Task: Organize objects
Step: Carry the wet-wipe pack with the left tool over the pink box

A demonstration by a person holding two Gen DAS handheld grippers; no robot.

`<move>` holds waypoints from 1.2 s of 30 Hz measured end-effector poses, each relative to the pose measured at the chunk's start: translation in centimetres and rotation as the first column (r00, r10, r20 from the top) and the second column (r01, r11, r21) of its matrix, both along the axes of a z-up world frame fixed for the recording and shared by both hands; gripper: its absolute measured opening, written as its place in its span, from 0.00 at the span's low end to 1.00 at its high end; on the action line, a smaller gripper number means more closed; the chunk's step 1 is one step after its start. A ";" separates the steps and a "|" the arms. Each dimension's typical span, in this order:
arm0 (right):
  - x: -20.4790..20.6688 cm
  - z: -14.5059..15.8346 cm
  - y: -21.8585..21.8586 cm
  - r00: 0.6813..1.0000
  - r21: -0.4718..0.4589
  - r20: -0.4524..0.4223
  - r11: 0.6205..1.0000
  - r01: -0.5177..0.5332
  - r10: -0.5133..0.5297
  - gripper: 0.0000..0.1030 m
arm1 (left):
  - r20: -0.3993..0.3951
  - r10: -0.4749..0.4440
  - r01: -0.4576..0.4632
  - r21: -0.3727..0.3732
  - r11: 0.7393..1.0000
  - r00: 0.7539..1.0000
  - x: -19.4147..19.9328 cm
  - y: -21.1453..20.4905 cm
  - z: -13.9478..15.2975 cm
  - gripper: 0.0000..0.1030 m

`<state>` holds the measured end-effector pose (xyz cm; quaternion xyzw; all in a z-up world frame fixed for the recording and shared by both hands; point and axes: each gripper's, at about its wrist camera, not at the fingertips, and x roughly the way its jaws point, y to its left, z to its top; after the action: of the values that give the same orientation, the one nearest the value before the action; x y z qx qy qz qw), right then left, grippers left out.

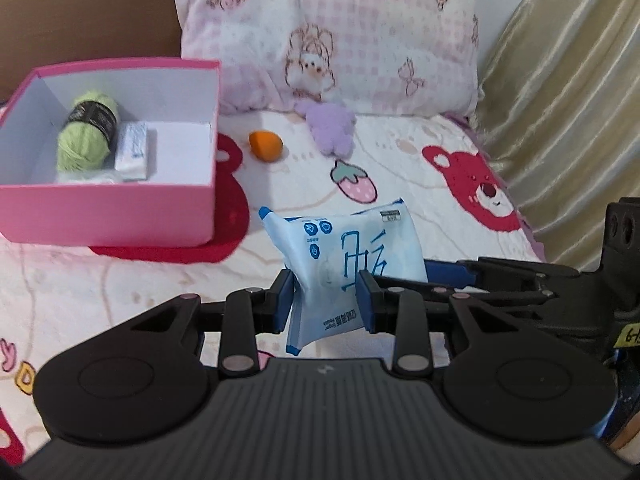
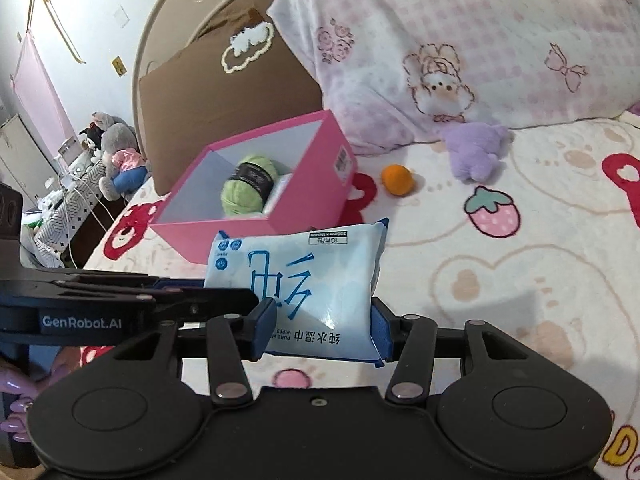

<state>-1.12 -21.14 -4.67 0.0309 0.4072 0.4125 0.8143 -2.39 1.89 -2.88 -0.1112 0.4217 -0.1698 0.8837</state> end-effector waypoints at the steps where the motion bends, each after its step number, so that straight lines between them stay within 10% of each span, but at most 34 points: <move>1: -0.3 0.4 0.3 1.000 -0.011 0.006 1.000 -0.007 0.007 0.54 | 0.006 -0.001 0.001 -0.002 1.000 1.000 -0.1 0.3 0.3 0.30; 22: -3.5 5.2 5.6 0.987 -0.029 0.072 0.990 -0.140 0.142 0.47 | 0.004 0.048 -0.048 -0.025 0.999 0.999 -2.0 7.4 4.6 0.31; 36: -1.3 10.3 11.5 0.954 -0.094 0.204 0.974 -0.204 0.219 0.42 | -0.006 0.057 -0.057 -0.017 0.998 0.998 3.5 12.4 8.4 0.34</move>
<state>-2.38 -9.68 5.60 -0.0866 0.3329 0.4833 0.8050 1.12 14.32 5.55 -0.1312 0.4196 -0.1478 0.8860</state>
